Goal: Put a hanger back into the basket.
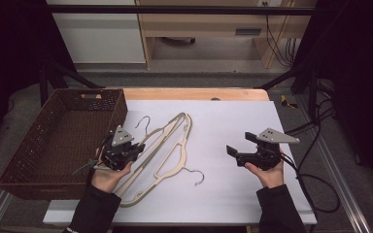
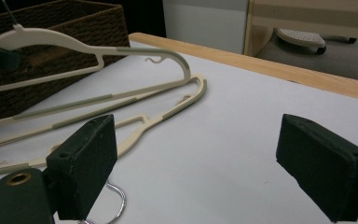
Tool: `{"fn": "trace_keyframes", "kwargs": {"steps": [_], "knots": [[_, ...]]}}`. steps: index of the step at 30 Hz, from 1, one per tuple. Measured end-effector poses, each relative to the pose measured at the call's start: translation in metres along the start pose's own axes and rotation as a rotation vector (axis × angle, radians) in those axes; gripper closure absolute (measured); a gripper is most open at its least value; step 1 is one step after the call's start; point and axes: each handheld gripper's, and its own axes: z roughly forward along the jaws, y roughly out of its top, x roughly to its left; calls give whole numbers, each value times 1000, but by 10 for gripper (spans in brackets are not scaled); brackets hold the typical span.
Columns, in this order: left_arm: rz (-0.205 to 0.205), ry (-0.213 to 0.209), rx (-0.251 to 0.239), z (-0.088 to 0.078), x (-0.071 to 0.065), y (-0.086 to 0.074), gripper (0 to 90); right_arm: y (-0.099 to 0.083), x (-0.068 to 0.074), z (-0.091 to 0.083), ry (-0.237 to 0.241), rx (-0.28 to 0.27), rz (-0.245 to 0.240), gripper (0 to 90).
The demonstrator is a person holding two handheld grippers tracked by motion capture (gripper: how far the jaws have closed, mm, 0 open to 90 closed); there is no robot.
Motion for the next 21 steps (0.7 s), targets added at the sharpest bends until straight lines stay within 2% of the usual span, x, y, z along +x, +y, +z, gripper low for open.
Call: {"fn": "trace_keyframes", "kwargs": {"steps": [8,11,18,20,21], "knots": [[6,-24,-110,-37,-6,11,859,1,-1,-4,-10,-14,7,110],[22,-28,-155,-53,-8,16,859,2,-1,-4,-12,-15,9,104],[9,-30,-228,-79,-1,30,859,3,-2,-5,-12,-21,8,93],[18,-27,-231,-87,1,36,859,3,-2,-6,-5,-25,4,90],[37,-17,-241,-91,2,40,859,3,-2,-6,-2,-27,4,84]]}}
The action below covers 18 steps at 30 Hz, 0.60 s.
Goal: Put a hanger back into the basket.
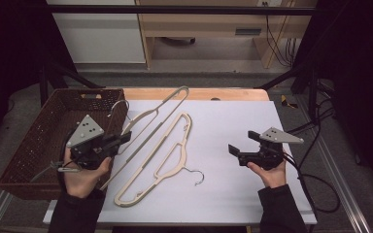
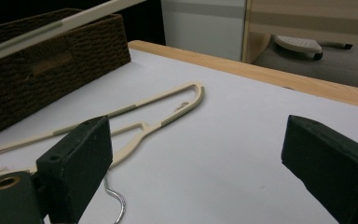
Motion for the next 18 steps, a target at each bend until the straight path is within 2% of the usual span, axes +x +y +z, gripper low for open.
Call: {"fn": "trace_keyframes", "kwargs": {"steps": [2,3,8,13,18], "knots": [[15,8,-4,-6,2,9,859,0,0,0,-1,-7,-4,75],[14,5,5,-9,4,13,859,0,1,-1,-2,-8,-5,70],[10,-4,-11,-16,21,28,859,1,1,-2,5,-11,-18,54],[-18,-12,-8,-23,44,30,859,1,1,-3,0,-15,-24,44],[-41,28,-11,-32,71,26,859,1,0,-3,-2,-16,-27,42]]}}
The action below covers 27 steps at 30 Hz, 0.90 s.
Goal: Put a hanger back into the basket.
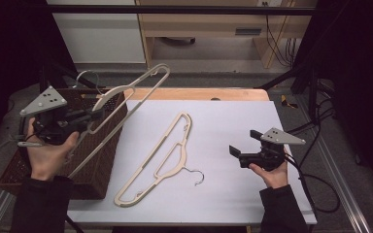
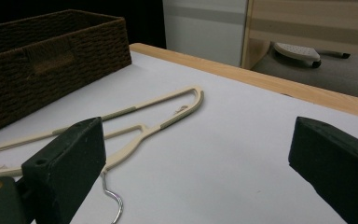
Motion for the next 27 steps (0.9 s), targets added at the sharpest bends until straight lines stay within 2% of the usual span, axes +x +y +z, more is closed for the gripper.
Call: {"fn": "trace_keyframes", "kwargs": {"steps": [5,7,13,18,23,27], "knots": [[-17,48,19,-4,25,-11,859,-1,0,1,1,2,1,42],[-10,62,27,-4,34,-17,859,-1,0,1,0,3,1,41],[-27,70,29,-6,64,-34,859,-1,-1,1,-4,4,2,41],[-32,96,41,-9,82,-45,859,-2,-1,1,-6,5,5,41],[-22,117,85,-7,97,-58,859,-2,-1,2,-4,9,2,38],[-45,120,97,-7,108,-71,859,-2,-1,2,-5,9,0,37]]}}
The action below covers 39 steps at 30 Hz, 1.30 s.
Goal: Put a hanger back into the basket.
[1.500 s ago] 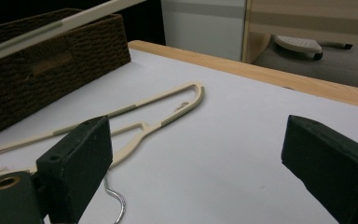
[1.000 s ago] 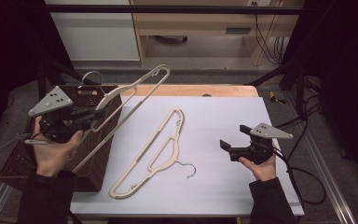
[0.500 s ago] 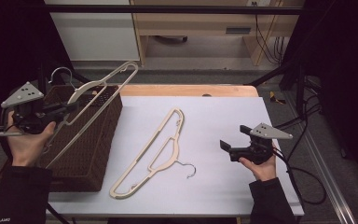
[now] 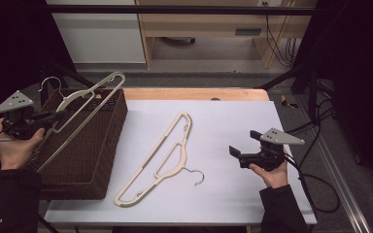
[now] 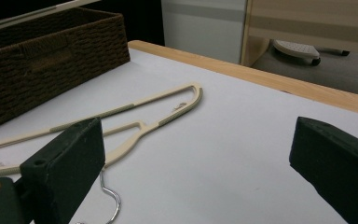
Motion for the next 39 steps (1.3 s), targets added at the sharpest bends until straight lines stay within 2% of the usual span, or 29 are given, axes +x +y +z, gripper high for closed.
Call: {"fn": "trace_keyframes", "kwargs": {"steps": [3,6,8,13,15,19,23,27,30,32,34,36,39], "knots": [[-11,4,5,1,7,-9,859,0,0,0,5,0,-2,37],[2,12,24,1,13,-18,859,0,0,0,2,1,-4,37],[-18,15,18,2,15,-22,858,0,0,1,-2,1,-1,36],[-12,0,46,6,15,-29,858,-1,0,2,-1,4,-7,36],[7,-8,68,9,12,-29,858,-1,0,2,-2,3,-7,36],[34,13,107,12,8,-32,859,-1,0,1,-1,2,-6,36],[23,45,169,16,16,-50,859,-1,0,1,-1,2,-5,37],[8,38,209,26,18,-67,858,-1,1,2,-2,9,-6,37],[22,35,249,36,14,-74,857,-2,1,3,4,13,-13,36],[40,31,288,41,8,-76,854,-2,1,4,1,12,-10,36],[28,24,320,45,4,-74,847,-2,1,4,0,11,-10,37],[53,26,380,48,0,-74,832,-2,1,3,0,12,-7,37],[42,20,379,49,-3,-75,821,-2,1,2,2,10,-7,37]]}}
